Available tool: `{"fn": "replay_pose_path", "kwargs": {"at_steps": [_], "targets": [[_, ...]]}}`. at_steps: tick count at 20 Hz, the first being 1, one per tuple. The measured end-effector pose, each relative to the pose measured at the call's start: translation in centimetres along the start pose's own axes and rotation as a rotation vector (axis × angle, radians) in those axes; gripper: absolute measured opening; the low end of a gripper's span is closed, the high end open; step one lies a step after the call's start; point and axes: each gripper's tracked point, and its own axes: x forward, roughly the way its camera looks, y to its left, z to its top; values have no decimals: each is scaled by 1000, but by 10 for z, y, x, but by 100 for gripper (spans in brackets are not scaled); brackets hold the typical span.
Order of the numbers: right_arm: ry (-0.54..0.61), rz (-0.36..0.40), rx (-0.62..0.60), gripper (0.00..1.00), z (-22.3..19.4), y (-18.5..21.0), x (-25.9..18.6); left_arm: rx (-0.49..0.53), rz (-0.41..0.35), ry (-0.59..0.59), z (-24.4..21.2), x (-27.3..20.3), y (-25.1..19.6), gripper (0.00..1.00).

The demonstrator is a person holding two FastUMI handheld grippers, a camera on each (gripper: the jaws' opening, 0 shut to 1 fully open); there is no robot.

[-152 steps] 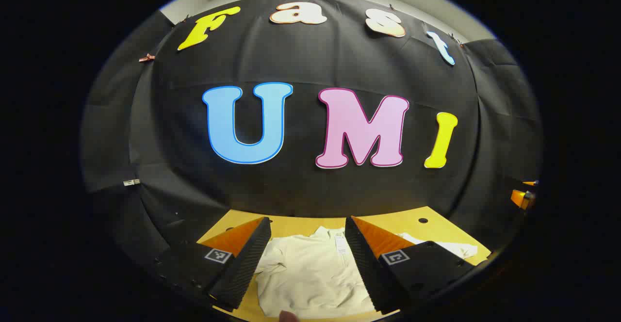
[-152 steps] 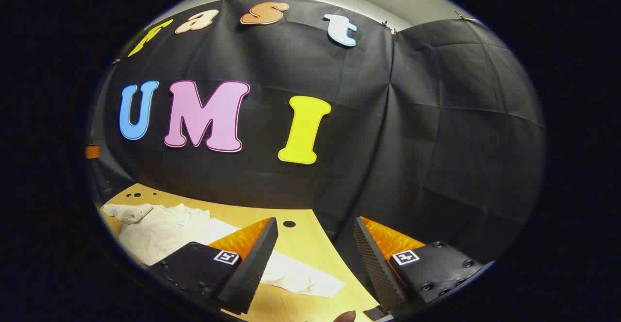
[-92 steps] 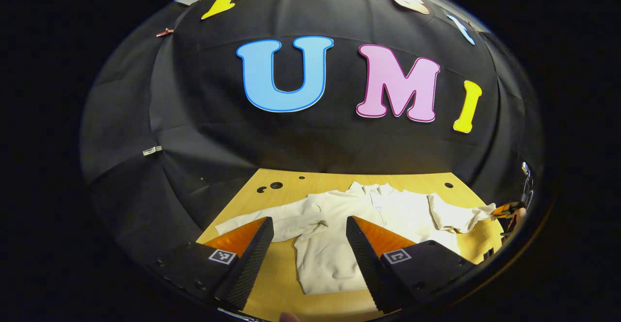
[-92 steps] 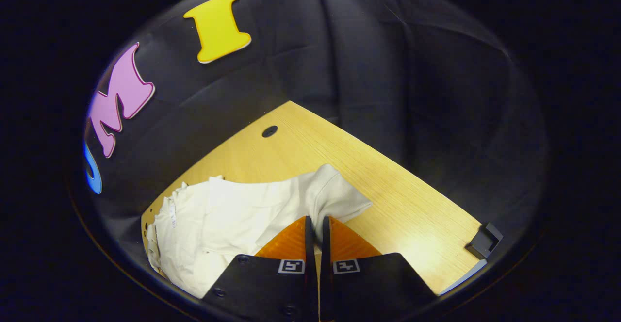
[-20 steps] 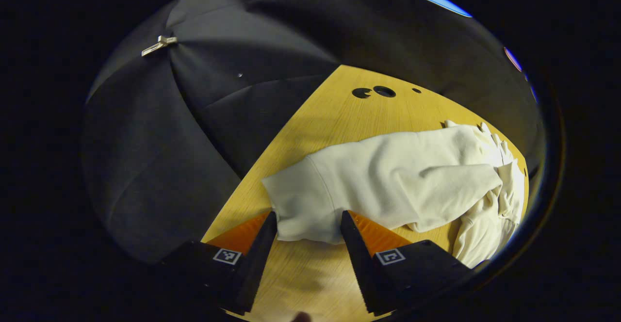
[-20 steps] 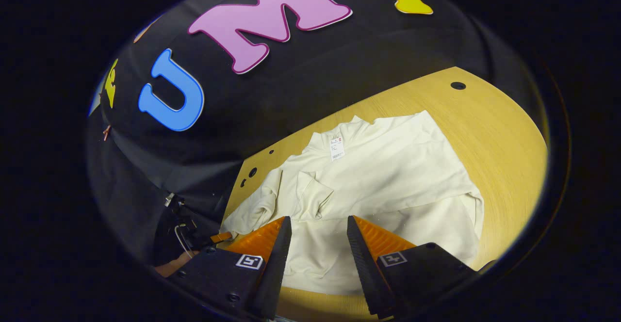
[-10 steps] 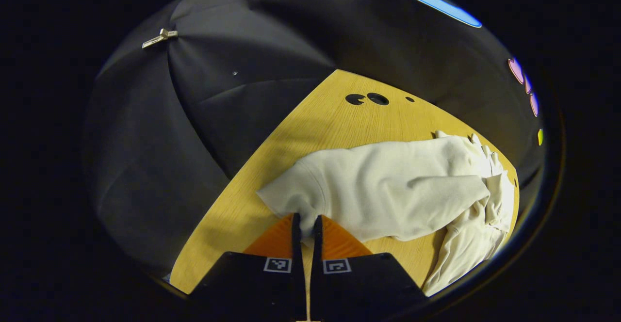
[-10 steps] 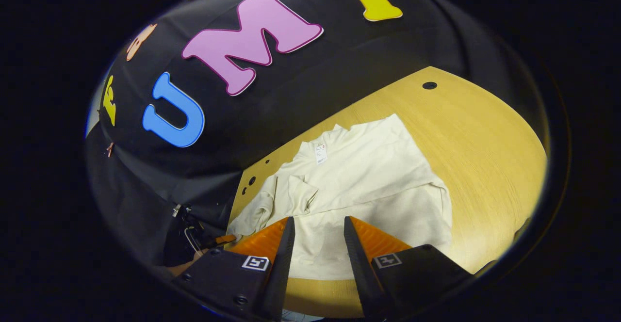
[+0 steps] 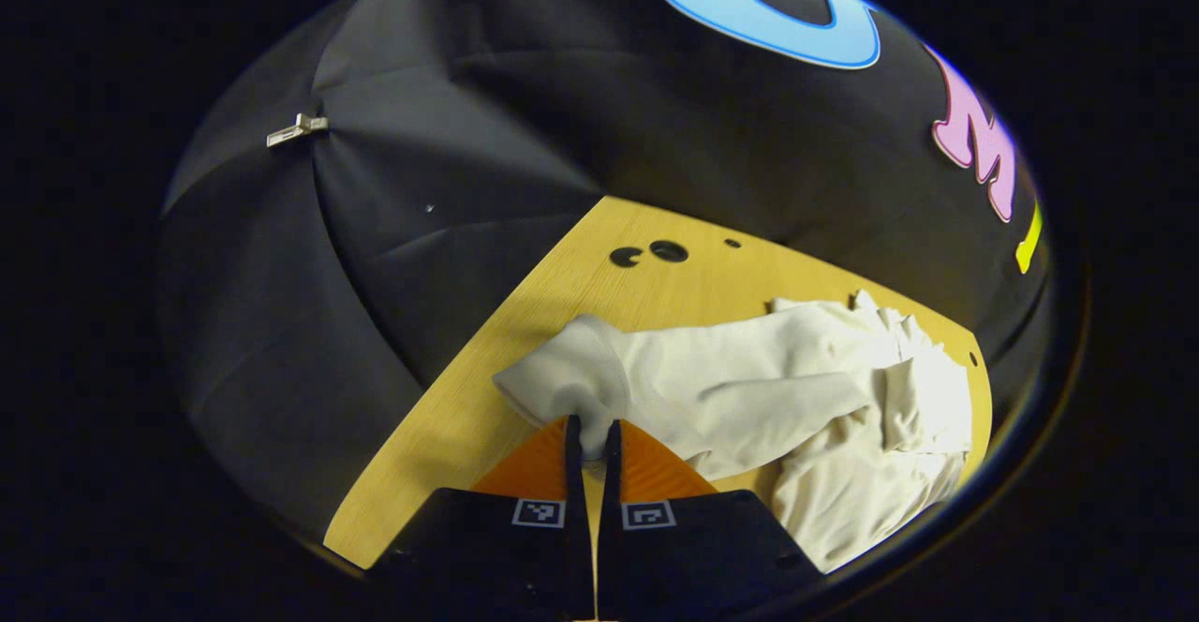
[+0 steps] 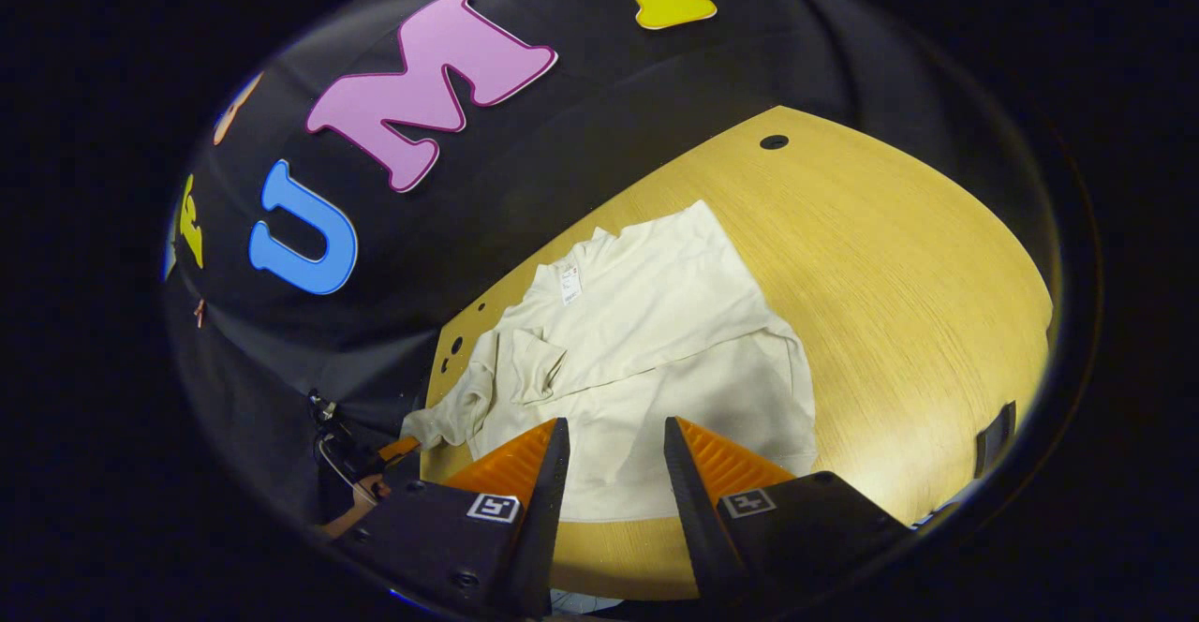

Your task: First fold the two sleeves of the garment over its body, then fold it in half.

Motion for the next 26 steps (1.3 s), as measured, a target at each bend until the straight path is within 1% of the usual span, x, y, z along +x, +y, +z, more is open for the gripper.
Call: {"fn": "replay_pose_path", "kwargs": {"at_steps": [4,6,10,16,18,21,22,23,24,25,26], "targets": [[8,0,-5,63,2,-9,-5,14,-56,-66,24,-24,-42,8],[6,-1,-2,63,3,-12,-7,38,-108,-94,35,-35,-74,7],[1,-8,2,63,8,-22,-10,108,-237,-118,41,-49,-151,8],[-5,-26,25,63,14,-41,-14,180,-382,-123,35,-67,-256,7],[-3,-35,35,62,15,-50,-15,199,-428,-117,27,-74,-292,7],[2,-55,57,63,16,-65,-14,244,-500,-93,4,-80,-346,8],[4,-61,61,46,16,-69,-13,260,-526,-80,-5,-83,-364,8],[9,-66,64,62,16,-73,-13,281,-550,-67,-18,-82,-381,7],[13,-72,68,46,15,-77,-12,309,-568,-50,-30,-81,-396,8],[18,-79,71,63,14,-84,-12,336,-583,-29,-43,-77,-410,7],[23,-85,75,46,14,-90,-12,359,-592,-4,-57,-73,-422,8]]}}
